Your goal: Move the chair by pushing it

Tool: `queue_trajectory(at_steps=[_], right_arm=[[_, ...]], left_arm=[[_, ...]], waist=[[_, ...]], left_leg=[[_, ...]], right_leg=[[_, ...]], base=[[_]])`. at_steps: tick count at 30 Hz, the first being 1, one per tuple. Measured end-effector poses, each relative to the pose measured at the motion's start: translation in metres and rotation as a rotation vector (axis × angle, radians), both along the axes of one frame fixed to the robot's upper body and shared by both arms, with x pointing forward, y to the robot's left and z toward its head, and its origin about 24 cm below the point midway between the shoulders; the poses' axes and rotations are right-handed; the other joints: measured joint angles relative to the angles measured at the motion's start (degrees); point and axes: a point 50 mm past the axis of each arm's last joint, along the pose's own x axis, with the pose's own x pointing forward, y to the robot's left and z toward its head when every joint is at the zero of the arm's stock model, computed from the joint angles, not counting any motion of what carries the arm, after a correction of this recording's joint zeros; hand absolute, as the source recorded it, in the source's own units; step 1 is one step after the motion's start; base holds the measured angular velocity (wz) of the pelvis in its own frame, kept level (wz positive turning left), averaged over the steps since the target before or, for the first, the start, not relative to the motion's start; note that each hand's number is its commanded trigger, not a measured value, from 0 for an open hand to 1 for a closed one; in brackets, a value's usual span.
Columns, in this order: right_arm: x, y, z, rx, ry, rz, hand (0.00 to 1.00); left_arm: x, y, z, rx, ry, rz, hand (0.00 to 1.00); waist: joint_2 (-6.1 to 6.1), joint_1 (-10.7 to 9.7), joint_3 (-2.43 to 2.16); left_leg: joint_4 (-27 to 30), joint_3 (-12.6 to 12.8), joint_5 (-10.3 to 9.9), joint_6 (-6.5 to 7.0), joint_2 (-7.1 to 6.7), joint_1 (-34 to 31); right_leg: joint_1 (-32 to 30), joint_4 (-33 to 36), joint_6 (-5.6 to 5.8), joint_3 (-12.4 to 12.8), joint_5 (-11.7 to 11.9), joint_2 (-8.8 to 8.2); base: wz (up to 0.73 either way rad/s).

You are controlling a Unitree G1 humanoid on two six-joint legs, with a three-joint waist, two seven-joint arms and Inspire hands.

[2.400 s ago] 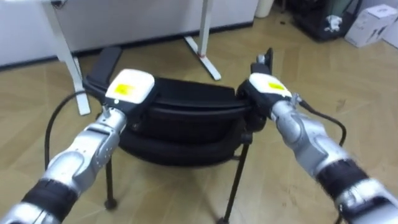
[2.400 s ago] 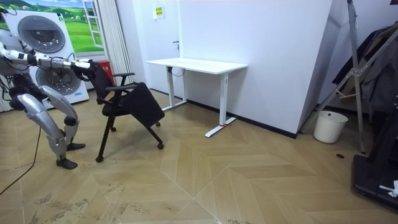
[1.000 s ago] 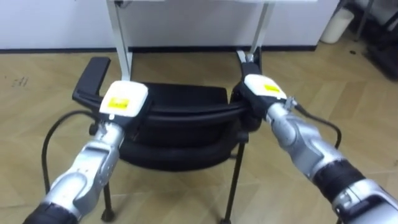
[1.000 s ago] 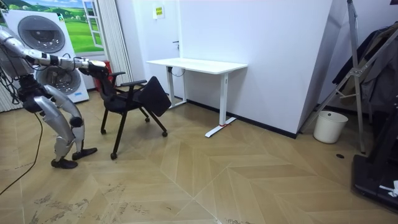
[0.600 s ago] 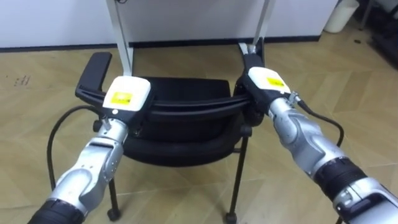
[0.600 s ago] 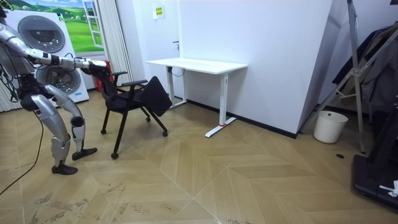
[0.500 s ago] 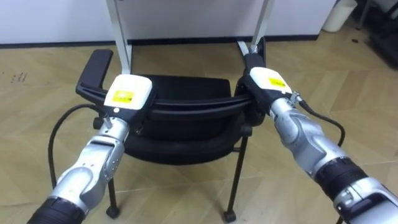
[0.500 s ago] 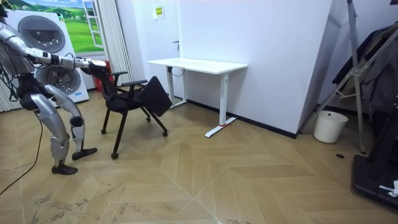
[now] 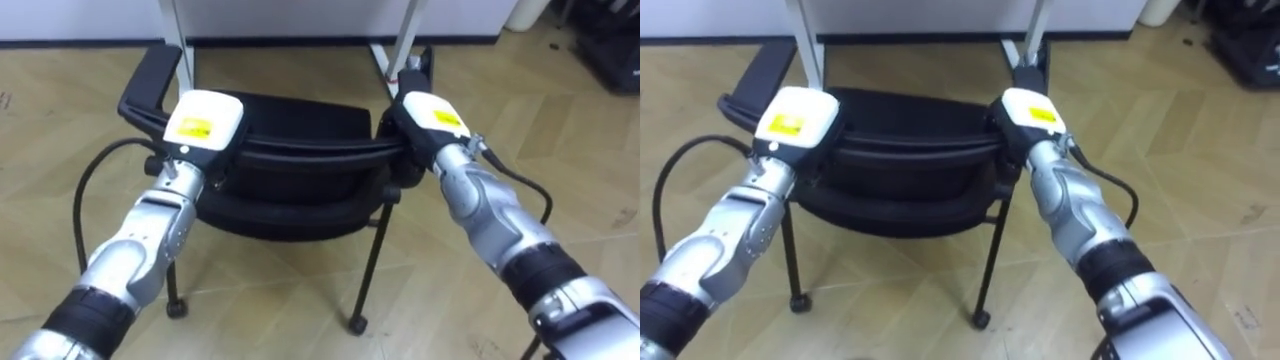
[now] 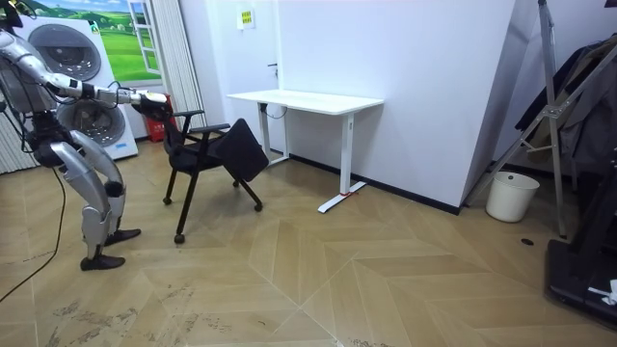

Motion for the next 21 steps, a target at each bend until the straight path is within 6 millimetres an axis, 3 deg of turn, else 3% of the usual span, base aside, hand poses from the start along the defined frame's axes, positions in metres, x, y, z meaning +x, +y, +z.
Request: queue_trajectory(at_steps=[1,3,4,5,6,7,8,10,11,13,15,17,19,21], right_arm=[[0.000,0.001,0.000,0.002,-0.001,0.003,1.00],[-0.001,0.004,-0.002,-0.003,0.002,0.013,1.00],[-0.002,0.007,-0.002,-0.005,0.005,0.022,1.00],[-0.003,0.008,-0.005,-0.004,0.014,0.019,1.00],[-0.004,0.006,-0.007,-0.008,0.036,0.017,1.00],[-0.004,0.004,-0.008,-0.013,0.048,0.018,1.00],[-0.005,0.004,-0.009,-0.013,0.050,0.016,1.00],[-0.009,0.000,-0.016,-0.013,0.073,0.007,1.00],[-0.010,0.000,-0.017,-0.013,0.080,0.008,1.00],[-0.012,0.001,-0.020,-0.014,0.097,0.013,1.00],[-0.012,0.000,-0.020,-0.019,0.094,0.019,1.00],[-0.012,-0.002,-0.019,-0.020,0.091,0.018,1.00],[-0.012,-0.005,-0.018,-0.024,0.088,0.019,1.00],[-0.011,-0.007,-0.016,-0.029,0.081,0.018,1.00]], left_arm=[[0.000,0.001,-0.001,-0.002,-0.002,0.005,1.00],[-0.003,0.004,-0.006,-0.006,0.006,0.018,1.00],[-0.008,0.006,-0.009,-0.018,0.007,0.029,1.00],[-0.009,0.006,-0.011,-0.020,0.015,0.029,1.00],[-0.010,0.005,-0.014,-0.020,0.025,0.025,1.00],[-0.011,0.003,-0.014,-0.022,0.029,0.021,1.00],[-0.011,0.003,-0.015,-0.023,0.031,0.022,1.00],[-0.014,0.002,-0.022,-0.033,0.058,0.020,1.00],[-0.015,0.001,-0.023,-0.034,0.063,0.020,1.00],[-0.018,0.002,-0.027,-0.038,0.075,0.021,1.00],[-0.019,0.004,-0.028,-0.042,0.082,0.024,1.00],[-0.019,0.002,-0.028,-0.047,0.084,0.027,1.00],[-0.020,-0.001,-0.029,-0.056,0.086,0.028,1.00],[-0.020,-0.003,-0.030,-0.065,0.087,0.028,1.00]], waist=[[-0.03,-0.11,-0.02],[-0.51,-0.36,-0.24],[0.55,-0.19,-0.17],[0.76,0.06,-0.22],[0.44,0.36,-0.44],[0.33,0.26,-0.46],[0.35,0.17,-0.38],[0.32,0.42,-0.25],[0.19,0.61,-0.23],[-0.36,1.91,0.18],[-0.33,2.12,0.20],[-0.18,2.10,0.23],[0.17,2.23,0.45],[0.86,2.26,0.59]], left_leg=[[-0.52,-0.31,0.49,-0.86,-0.01,0.12],[-1.03,-1.82,2.94,-7.70,0.24,0.44],[4.52,-3.02,3.20,-6.74,1.40,-1.01],[7.56,-3.25,3.79,-5.29,1.97,-1.69],[12.86,-4.30,5.69,-2.69,2.11,-3.69],[17.66,-5.36,8.25,-1.50,2.30,-6.19],[19.82,-6.14,9.80,-1.22,2.31,-7.23],[26.12,-7.31,16.32,-0.38,3.01,-9.86],[27.61,-7.63,17.99,-0.26,3.11,-10.44],[31.57,-7.85,26.52,-0.32,4.06,-12.71],[32.60,-8.01,29.66,-0.60,4.19,-14.21],[32.44,-8.52,29.33,-0.73,3.90,-14.44],[30.69,-7.22,25.69,-0.33,3.21,-14.52],[24.18,-3.61,21.89,-1.22,2.19,-14.34]], right_leg=[[0.39,-0.94,-0.18,-0.02,0.03,0.41],[2.04,-5.35,-2.01,-1.63,0.84,0.59],[2.69,-4.33,-2.31,-2.02,-0.14,1.49],[3.03,-2.96,-2.56,-1.83,-1.25,1.79],[3.23,-0.27,-2.90,-1.81,-3.45,1.67],[3.52,1.35,-3.38,-2.24,-4.73,1.64],[3.85,1.89,-3.35,-2.47,-5.10,1.78],[5.86,3.62,-4.00,-2.35,-7.29,2.90],[6.20,4.11,-4.27,-2.26,-7.84,3.13],[7.46,5.13,-5.83,-2.22,-8.81,3.68],[7.82,5.78,-6.67,-2.26,-9.22,4.03],[7.77,5.82,-7.20,-2.01,-9.18,4.59],[7.89,5.75,-7.45,-1.82,-9.13,4.86],[7.78,5.72,-7.89,-2.08,-9.37,4.88]], base=[[0.15],[0.11],[-0.10],[-0.09],[0.12],[0.20],[0.22],[0.16],[0.00],[-0.18],[-0.05],[0.10],[0.09],[-0.03]])
